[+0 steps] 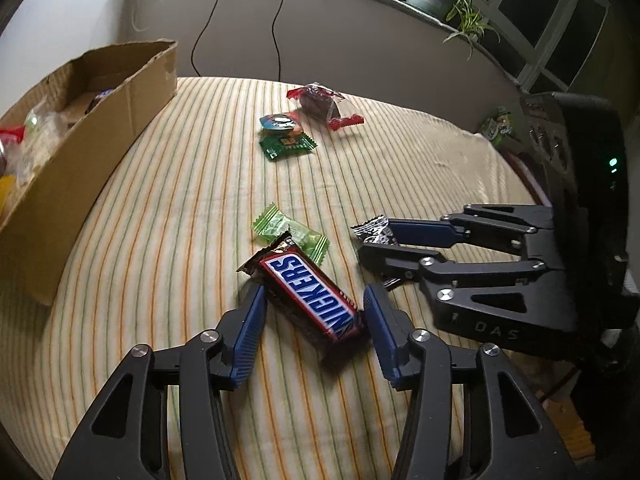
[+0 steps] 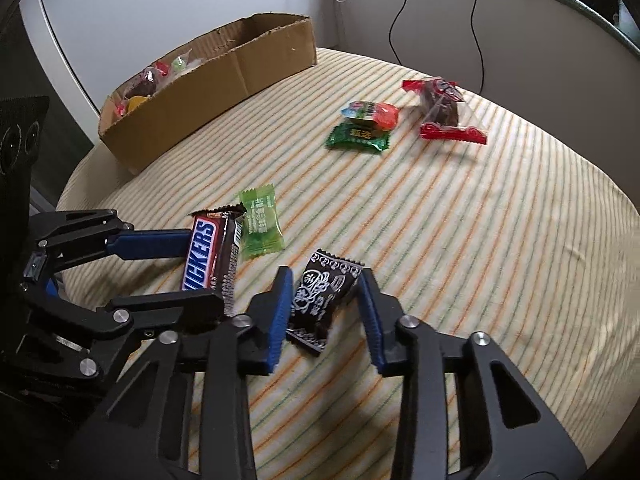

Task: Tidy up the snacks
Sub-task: 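Grasp the Snickers bar with the left tool while the right tool grasps the black packet, then carry the Snickers bar and black packet over the cardboard box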

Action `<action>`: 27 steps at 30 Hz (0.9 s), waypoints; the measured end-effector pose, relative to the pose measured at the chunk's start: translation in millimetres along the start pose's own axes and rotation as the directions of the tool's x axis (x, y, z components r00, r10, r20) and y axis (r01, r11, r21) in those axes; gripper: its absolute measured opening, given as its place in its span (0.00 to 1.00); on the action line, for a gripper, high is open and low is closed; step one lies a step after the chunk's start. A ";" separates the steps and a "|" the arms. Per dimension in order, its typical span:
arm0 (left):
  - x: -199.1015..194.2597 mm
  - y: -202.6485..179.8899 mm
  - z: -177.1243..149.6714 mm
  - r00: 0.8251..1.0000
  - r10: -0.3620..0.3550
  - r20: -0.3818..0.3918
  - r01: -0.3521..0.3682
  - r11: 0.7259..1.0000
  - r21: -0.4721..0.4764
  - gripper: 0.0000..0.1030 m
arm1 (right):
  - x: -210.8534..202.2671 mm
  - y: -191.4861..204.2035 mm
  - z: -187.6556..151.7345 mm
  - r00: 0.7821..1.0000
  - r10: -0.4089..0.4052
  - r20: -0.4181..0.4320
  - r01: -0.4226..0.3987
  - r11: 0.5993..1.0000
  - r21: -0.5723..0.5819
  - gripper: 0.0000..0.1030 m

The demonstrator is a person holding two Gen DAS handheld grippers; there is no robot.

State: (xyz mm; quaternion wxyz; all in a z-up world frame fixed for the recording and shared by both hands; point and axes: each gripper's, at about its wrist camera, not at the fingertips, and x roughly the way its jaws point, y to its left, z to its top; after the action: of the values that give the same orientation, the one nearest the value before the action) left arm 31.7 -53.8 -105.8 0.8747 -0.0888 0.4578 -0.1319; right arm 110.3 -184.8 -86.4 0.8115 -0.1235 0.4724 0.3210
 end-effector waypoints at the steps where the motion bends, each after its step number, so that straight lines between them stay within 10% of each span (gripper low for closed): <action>1: 2.6 -2.2 0.6 1.000 0.013 0.000 -0.013 1.000 0.007 0.49 | -1.0 -2.3 -0.7 1.000 -0.003 0.001 0.003 1.000 0.006 0.29; 11: 20.2 -19.5 1.9 0.987 0.158 0.041 -0.162 0.978 0.131 0.36 | -9.7 -14.5 -9.6 0.999 -0.032 0.007 0.032 0.999 0.025 0.24; 27: -0.2 2.1 0.9 0.990 0.120 0.076 -0.125 0.991 0.056 0.26 | -17.1 -15.6 -13.8 0.999 -0.040 0.028 0.038 0.998 0.057 0.23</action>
State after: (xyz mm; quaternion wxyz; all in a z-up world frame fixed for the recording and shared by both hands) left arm 32.7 -51.7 -105.8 0.8995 -0.0389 0.4261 -0.0883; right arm 104.9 -210.6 -80.8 0.8276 -0.1051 0.4670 0.2933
